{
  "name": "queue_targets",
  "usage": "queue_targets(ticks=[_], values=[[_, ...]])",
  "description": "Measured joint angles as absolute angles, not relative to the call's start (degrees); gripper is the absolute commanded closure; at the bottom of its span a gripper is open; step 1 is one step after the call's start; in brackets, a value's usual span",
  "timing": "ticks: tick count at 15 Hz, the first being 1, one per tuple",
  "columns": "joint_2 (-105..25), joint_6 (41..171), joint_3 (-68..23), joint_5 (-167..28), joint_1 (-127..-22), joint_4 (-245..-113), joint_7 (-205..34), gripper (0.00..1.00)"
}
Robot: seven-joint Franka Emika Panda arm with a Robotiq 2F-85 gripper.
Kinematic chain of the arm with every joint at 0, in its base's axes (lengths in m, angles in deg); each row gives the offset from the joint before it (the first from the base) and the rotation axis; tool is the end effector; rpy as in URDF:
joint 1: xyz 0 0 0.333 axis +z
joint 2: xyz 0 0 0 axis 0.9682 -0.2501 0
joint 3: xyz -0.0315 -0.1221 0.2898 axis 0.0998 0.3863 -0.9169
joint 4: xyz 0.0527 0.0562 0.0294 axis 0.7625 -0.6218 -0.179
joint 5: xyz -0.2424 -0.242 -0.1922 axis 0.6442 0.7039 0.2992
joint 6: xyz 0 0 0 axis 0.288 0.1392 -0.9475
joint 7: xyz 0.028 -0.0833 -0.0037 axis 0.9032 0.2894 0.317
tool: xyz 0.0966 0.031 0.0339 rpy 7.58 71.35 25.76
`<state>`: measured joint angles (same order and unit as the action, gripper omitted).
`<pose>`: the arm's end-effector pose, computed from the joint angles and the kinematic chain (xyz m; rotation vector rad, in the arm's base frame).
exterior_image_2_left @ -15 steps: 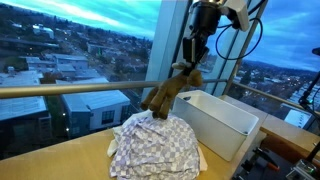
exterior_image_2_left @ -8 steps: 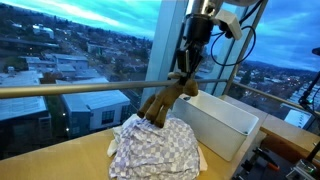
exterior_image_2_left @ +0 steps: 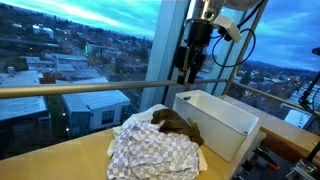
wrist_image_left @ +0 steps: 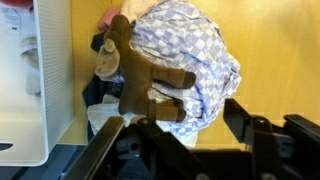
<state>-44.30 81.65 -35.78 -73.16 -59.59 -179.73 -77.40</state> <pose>0.5960 0.2675 0.4076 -3.0788 -0.3154 0.1330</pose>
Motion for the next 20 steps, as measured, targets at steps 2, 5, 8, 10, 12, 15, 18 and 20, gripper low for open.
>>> queue_targets(ticks=[2, 5, 8, 10, 12, 15, 18, 20], values=[[-44.26, 81.65, -35.7, -73.16, -60.06, -179.73, -77.4, 0.0], [-44.11, 81.65, -35.42, -73.16, -61.04, -179.73, -77.41, 0.0], [-43.85, 81.65, -34.38, -73.16, -62.57, -179.99, -77.49, 0.0], [-43.49, 81.65, -33.16, -73.16, -64.1, -180.44, -77.73, 0.0], [-43.14, 81.65, -31.9, -73.16, -65.95, -181.13, -78.4, 0.0], [-42.94, 81.67, -30.1, -73.16, -68.6, -182.01, -79.49, 0.0], [-42.98, 81.79, -29.25, -73.58, -70.98, -183.01, -80.75, 0.0], [-43.05, 81.9, -28.92, -74.2, -72.33, -183.84, -81.68, 0.0]])
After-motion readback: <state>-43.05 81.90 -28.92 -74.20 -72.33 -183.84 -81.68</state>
